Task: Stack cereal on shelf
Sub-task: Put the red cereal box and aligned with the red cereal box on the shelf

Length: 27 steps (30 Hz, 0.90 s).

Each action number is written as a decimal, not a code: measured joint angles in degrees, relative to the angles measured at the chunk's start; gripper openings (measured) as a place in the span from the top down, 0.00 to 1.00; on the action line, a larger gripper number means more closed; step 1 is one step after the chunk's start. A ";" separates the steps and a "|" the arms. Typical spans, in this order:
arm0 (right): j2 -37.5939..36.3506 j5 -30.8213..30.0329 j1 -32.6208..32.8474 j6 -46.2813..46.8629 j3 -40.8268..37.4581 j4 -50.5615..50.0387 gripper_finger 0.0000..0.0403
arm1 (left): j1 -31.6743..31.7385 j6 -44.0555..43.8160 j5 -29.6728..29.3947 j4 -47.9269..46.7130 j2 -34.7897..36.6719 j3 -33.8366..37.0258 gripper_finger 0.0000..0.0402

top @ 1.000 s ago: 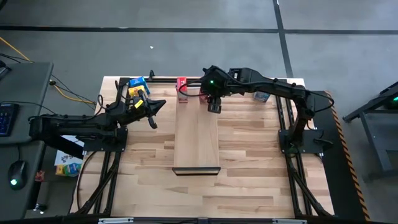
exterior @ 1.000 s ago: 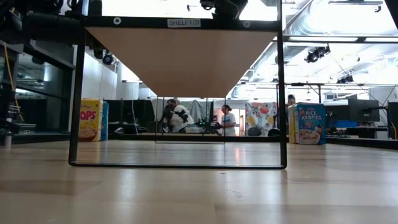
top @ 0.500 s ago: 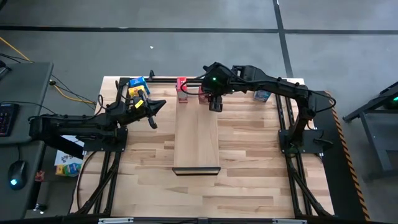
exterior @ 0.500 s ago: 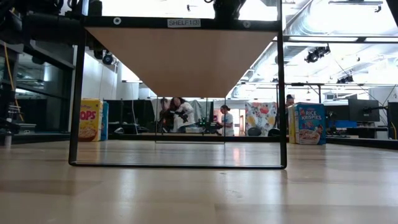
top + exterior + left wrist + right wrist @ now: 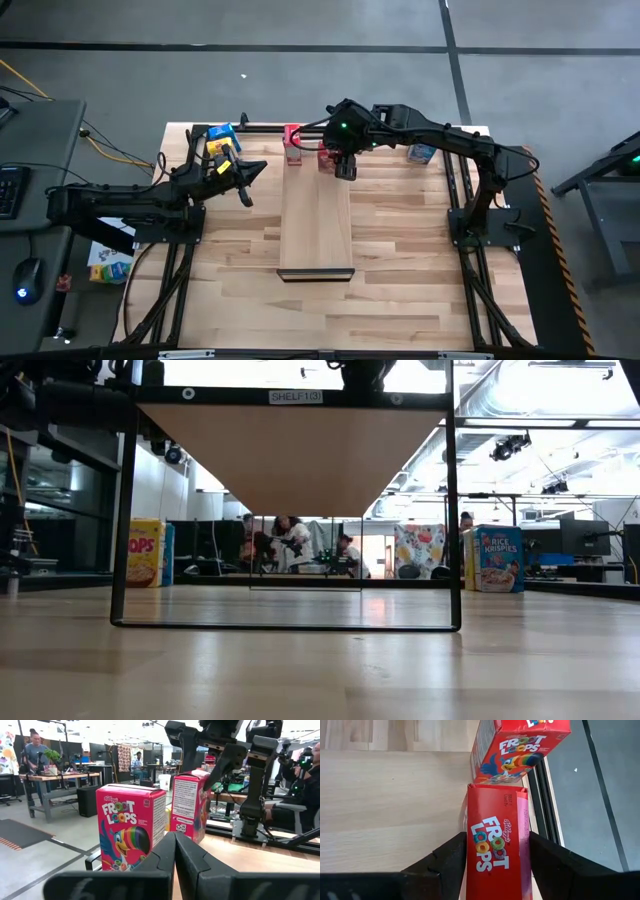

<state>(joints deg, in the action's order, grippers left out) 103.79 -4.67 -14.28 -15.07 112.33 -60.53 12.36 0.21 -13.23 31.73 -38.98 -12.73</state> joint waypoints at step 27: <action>-0.22 4.15 0.75 -0.42 10.23 -12.53 0.39 | 0.00 0.02 0.00 -0.65 -0.01 0.00 1.00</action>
<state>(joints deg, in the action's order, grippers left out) 103.57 -0.52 -13.53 -15.49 122.57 -73.06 12.36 0.23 -13.23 31.08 -38.99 -12.73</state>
